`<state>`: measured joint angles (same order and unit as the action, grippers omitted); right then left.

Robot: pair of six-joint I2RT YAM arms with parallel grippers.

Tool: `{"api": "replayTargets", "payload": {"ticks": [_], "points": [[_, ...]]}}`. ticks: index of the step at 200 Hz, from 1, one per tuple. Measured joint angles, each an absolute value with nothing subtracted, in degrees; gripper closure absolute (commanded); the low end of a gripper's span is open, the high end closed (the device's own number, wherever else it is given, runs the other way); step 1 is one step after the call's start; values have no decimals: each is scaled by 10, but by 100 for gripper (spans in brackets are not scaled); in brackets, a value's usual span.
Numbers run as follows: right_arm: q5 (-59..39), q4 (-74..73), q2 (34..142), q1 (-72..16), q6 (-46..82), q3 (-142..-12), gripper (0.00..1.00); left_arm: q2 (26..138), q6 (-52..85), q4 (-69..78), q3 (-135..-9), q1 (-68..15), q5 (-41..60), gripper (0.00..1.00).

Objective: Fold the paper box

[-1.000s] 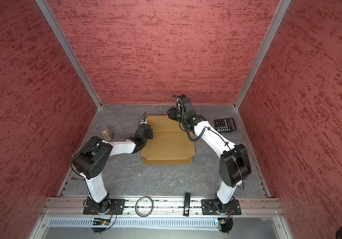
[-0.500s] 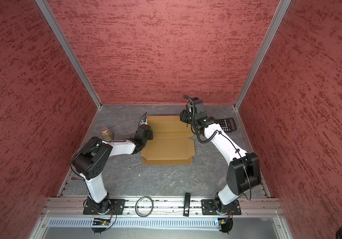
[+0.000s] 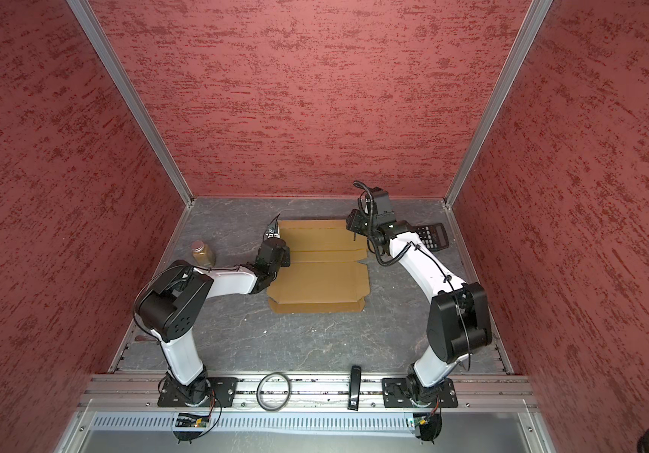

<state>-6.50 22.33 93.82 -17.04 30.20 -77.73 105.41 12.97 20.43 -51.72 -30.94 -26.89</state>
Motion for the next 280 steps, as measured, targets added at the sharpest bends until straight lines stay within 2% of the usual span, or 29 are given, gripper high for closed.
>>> {"api": "replayTargets", "payload": {"ticks": [161, 194, 238, 264, 280], "points": [[-142, 163, 981, -159, 315, -753, 40, 1054, 119, 206, -517, -317, -269, 84], [-157, 147, 985, -159, 326, -744, 43, 1054, 117, 206, -517, -318, -269, 85], [-165, 133, 986, -159, 338, -743, 51, 1054, 117, 206, -517, -318, -270, 85], [-165, 131, 986, -158, 340, -743, 52, 1054, 117, 206, -517, -319, -270, 85], [-165, 131, 986, -157, 341, -741, 46, 1054, 117, 206, -517, -320, -270, 85]]}}
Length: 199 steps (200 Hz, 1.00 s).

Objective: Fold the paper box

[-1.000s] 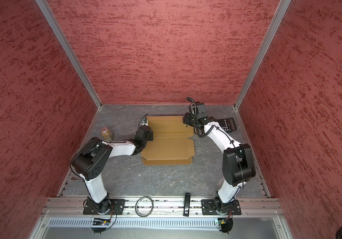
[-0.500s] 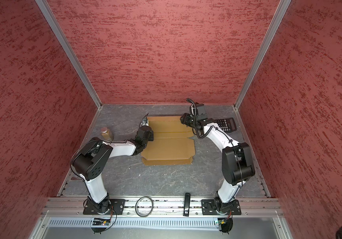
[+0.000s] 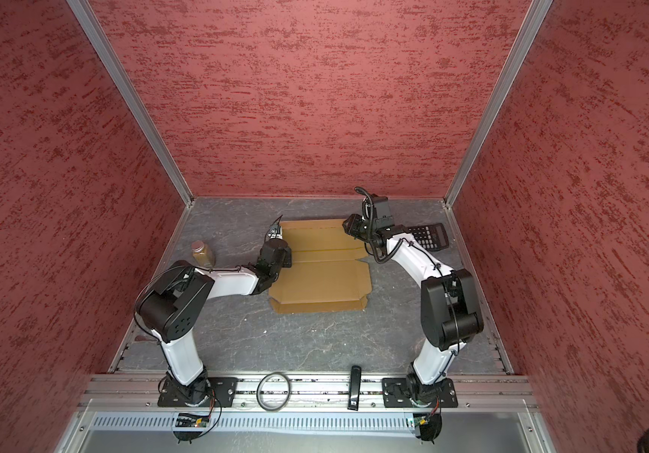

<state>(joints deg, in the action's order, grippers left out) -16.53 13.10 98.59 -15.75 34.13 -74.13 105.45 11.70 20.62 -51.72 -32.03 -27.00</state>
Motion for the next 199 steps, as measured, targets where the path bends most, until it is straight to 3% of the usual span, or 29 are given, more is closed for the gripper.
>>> {"api": "replayTargets", "payload": {"ticks": [39, 91, 111, 138, 150, 199], "points": [[-160, 131, 975, -156, 340, -721, 24, 1054, 117, 206, -517, -321, -271, 86], [-136, 145, 885, -154, 339, -672, 25, 1054, 115, 211, -514, -322, -271, 86], [-125, 150, 841, -153, 339, -651, 37, 1054, 112, 215, -509, -322, -270, 87], [-110, 161, 788, -153, 345, -619, 68, 1054, 109, 220, -505, -322, -270, 87], [-107, 166, 779, -153, 347, -609, 78, 1054, 107, 221, -504, -322, -269, 87], [-88, 175, 826, -150, 347, -600, 88, 1054, 106, 231, -499, -322, -269, 87]]}}
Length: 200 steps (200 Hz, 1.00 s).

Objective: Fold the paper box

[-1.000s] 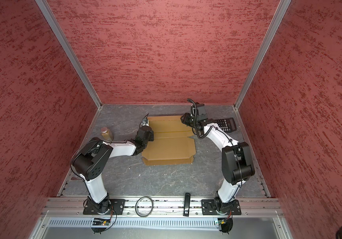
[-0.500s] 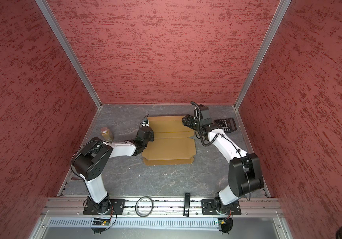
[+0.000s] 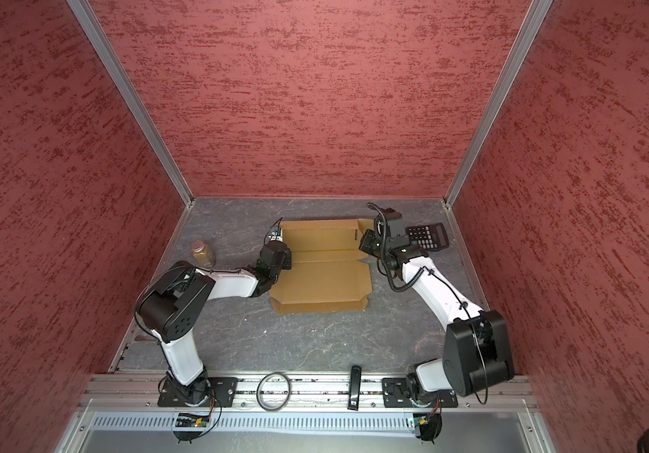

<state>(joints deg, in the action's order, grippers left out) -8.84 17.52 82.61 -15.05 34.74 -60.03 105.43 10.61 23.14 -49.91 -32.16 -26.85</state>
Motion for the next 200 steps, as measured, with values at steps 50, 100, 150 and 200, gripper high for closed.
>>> {"api": "replayTargets", "payload": {"ticks": [50, 100, 150, 200], "points": [[-81, 174, 870, -142, 347, -600, 87, 1054, 105, 232, -499, -322, -268, 87], [-80, 161, 892, -127, 343, -586, 87, 1054, 104, 232, -499, -321, -268, 87], [-80, 138, 916, -114, 338, -569, 88, 1054, 104, 232, -499, -321, -268, 87], [-80, 96, 937, -98, 331, -567, 92, 1054, 104, 232, -499, -321, -268, 87]]}}
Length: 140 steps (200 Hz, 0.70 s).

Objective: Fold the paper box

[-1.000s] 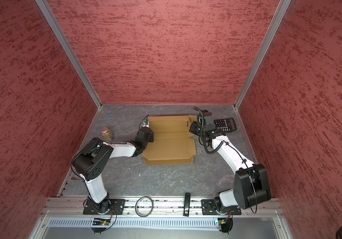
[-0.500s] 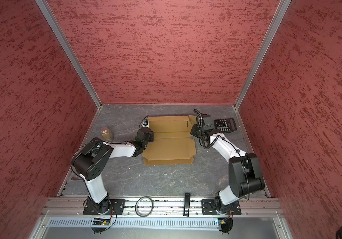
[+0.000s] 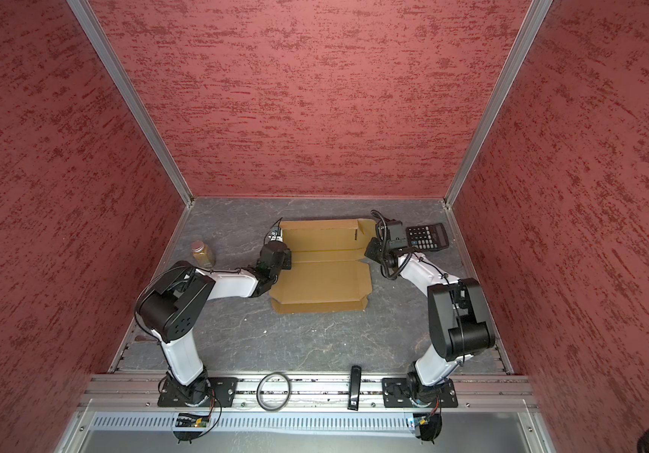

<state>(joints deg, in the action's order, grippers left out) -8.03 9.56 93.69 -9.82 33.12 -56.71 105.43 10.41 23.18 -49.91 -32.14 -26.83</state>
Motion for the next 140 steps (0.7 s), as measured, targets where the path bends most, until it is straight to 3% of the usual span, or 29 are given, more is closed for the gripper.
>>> {"api": "replayTargets", "payload": {"ticks": [94, 140], "points": [[-73, 61, 972, -88, 312, -567, 91, 1054, 104, 232, -499, -321, -267, 87], [-88, 42, 982, -87, 310, -567, 72, 1054, 104, 232, -499, -321, -267, 87]]}}
